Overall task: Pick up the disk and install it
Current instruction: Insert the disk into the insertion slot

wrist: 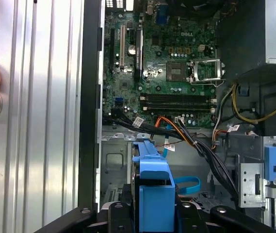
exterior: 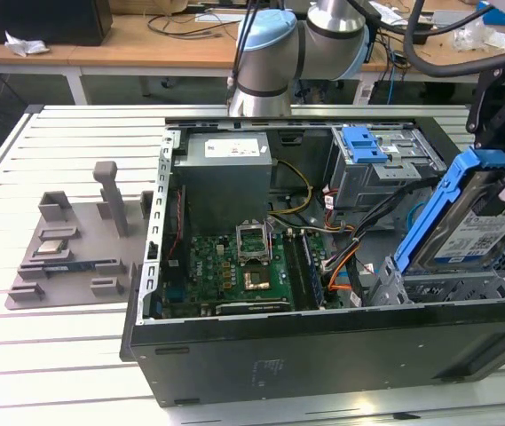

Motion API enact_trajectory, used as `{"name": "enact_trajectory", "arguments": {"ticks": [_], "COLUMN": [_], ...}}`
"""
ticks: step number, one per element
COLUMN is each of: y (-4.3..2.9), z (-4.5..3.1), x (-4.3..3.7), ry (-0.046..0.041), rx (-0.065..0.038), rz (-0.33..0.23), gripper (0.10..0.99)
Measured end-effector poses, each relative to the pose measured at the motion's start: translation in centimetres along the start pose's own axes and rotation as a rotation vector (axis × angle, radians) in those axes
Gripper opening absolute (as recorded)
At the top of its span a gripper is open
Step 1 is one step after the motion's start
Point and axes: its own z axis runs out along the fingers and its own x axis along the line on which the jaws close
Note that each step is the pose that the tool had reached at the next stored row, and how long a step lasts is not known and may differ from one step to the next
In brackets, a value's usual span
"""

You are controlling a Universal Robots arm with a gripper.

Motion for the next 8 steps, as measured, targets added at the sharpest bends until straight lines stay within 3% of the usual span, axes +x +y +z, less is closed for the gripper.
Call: {"name": "enact_trajectory", "arguments": {"ticks": [8], "y": [-0.06], "z": [1.02], "x": [0.03], "ry": [0.0], "rx": [0.0], "rz": [0.0], "gripper": [0.369]}}
